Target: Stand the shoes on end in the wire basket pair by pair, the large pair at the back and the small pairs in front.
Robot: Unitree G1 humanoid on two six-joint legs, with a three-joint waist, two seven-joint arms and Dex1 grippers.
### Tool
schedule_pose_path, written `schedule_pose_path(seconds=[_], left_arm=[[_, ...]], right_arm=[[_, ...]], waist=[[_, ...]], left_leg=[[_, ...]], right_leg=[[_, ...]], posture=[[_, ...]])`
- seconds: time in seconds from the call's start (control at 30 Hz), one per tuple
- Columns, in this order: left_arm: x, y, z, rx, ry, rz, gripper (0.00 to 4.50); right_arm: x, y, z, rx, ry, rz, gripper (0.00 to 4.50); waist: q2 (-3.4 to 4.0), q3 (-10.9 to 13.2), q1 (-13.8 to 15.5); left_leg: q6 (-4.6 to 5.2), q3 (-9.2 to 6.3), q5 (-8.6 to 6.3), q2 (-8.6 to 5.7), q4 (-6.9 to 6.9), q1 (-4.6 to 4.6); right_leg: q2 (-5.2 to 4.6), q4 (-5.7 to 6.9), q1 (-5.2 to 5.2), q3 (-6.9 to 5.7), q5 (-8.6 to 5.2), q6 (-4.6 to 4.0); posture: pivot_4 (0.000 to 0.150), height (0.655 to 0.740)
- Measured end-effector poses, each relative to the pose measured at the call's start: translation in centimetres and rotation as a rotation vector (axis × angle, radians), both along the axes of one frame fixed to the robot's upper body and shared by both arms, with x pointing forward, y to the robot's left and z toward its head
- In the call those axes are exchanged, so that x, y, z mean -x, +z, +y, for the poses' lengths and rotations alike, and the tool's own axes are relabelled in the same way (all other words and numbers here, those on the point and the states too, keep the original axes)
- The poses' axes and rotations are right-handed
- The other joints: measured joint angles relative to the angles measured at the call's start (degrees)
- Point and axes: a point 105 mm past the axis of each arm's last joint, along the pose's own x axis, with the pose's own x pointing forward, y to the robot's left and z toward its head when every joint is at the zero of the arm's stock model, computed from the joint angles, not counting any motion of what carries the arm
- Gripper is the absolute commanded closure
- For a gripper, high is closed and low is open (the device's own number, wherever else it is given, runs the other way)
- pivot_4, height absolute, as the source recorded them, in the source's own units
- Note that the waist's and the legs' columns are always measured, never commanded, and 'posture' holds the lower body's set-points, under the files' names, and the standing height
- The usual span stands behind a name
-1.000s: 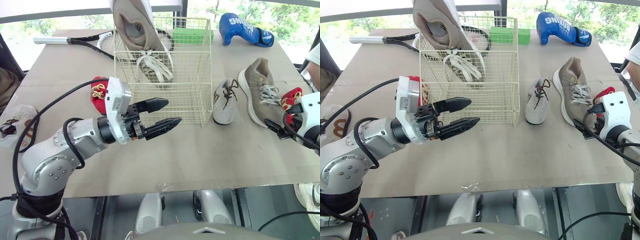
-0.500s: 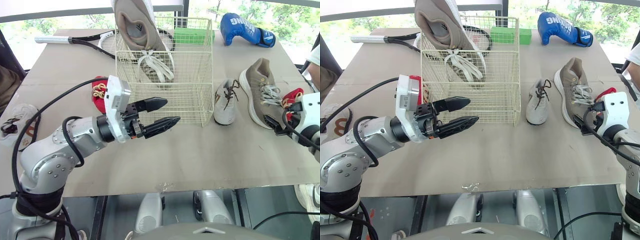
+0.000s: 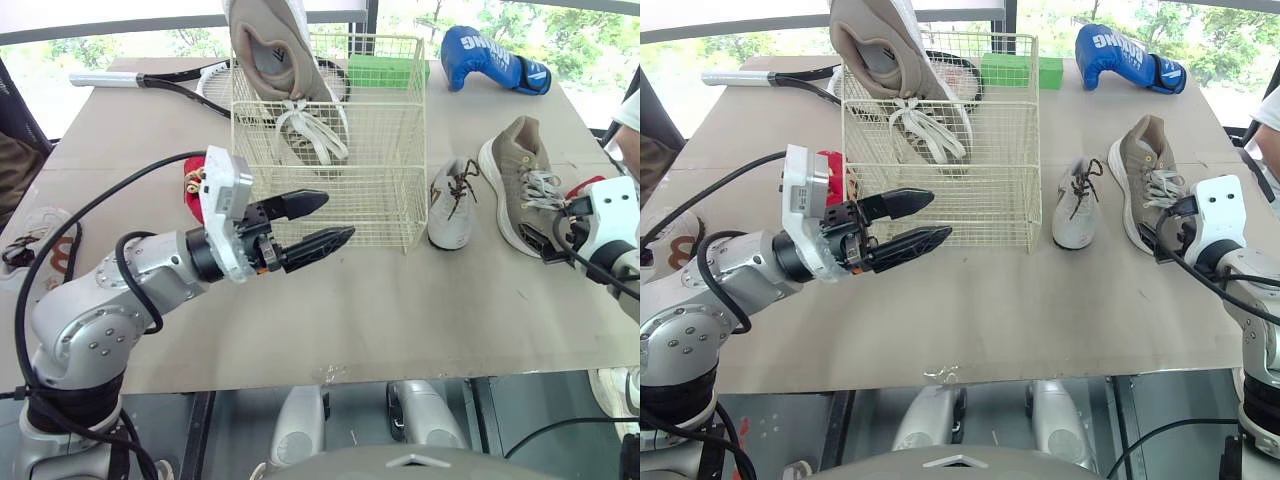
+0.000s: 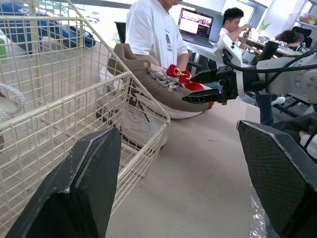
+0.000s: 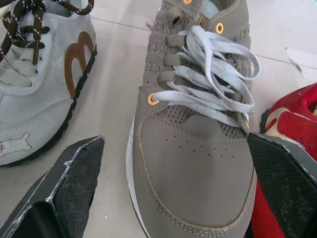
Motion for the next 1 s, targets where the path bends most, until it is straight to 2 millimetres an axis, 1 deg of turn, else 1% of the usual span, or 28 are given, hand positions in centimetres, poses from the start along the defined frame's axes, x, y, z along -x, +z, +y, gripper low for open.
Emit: schedule_pose_path(seconds=[1.0], left_arm=[[0.32, 0.06, -0.3, 0.007, -0.013, 0.012, 0.45]], right_arm=[[-0.03, -0.15, 0.29, 0.0, 0.017, 0.005, 0.0]], waist=[[0.0, 0.0, 0.02]], left_leg=[[0.0, 0.0, 0.0, 0.0, 0.0, 0.0]], right_leg=[[0.0, 0.0, 0.0, 0.0, 0.0, 0.0]], posture=[[0.15, 0.74]])
